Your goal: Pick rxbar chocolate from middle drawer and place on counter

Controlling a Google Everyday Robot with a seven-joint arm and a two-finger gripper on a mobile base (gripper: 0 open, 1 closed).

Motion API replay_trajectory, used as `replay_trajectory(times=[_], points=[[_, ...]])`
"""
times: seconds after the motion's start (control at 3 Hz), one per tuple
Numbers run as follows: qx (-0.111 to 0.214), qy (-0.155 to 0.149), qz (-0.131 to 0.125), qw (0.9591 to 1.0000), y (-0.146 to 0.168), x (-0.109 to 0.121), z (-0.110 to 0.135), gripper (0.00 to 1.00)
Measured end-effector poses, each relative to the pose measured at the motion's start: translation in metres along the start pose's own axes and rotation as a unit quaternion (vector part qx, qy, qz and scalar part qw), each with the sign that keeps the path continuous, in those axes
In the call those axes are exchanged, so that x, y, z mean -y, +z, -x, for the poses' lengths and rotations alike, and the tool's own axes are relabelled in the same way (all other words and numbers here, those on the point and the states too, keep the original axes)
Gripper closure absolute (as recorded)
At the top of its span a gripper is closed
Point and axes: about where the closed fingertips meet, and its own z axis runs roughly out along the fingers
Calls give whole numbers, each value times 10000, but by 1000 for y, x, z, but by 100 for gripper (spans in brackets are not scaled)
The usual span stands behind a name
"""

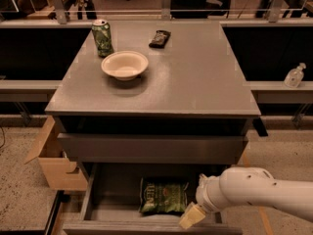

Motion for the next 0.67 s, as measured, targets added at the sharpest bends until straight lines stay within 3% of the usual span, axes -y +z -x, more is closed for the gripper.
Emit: replay_trajectory(times=[0.67], points=[[81, 233, -2, 9997, 50, 13, -8, 0]])
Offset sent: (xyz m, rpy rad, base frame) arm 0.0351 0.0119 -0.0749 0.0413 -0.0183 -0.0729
